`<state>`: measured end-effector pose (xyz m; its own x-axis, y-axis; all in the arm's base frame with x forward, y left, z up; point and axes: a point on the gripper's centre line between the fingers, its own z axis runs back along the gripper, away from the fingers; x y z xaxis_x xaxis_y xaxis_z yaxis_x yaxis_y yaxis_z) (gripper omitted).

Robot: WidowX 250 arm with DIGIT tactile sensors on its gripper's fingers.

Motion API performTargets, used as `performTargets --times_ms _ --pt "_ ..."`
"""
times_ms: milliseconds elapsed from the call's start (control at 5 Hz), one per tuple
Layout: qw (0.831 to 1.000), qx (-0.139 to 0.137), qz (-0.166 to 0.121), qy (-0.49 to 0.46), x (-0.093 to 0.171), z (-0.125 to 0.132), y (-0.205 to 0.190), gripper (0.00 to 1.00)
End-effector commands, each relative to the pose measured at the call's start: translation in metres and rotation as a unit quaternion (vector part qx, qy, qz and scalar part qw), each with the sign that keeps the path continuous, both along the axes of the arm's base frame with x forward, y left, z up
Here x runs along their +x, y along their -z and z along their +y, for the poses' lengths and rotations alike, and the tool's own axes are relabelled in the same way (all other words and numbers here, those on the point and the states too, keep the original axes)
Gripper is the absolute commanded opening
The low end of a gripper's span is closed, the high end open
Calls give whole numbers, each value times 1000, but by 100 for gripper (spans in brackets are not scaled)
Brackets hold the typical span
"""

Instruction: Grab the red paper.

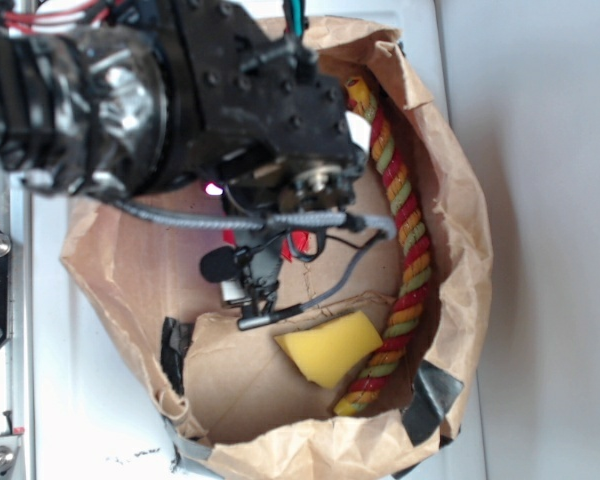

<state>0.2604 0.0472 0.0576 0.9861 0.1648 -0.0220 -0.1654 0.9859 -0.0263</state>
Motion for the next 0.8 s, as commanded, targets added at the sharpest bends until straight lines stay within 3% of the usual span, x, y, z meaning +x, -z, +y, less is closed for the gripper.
performTargets --times_ms 0,600 --pt "999 10 -29 -23 15 14 -14 100" --pt "999 7 -37 -17 26 8 -14 100"
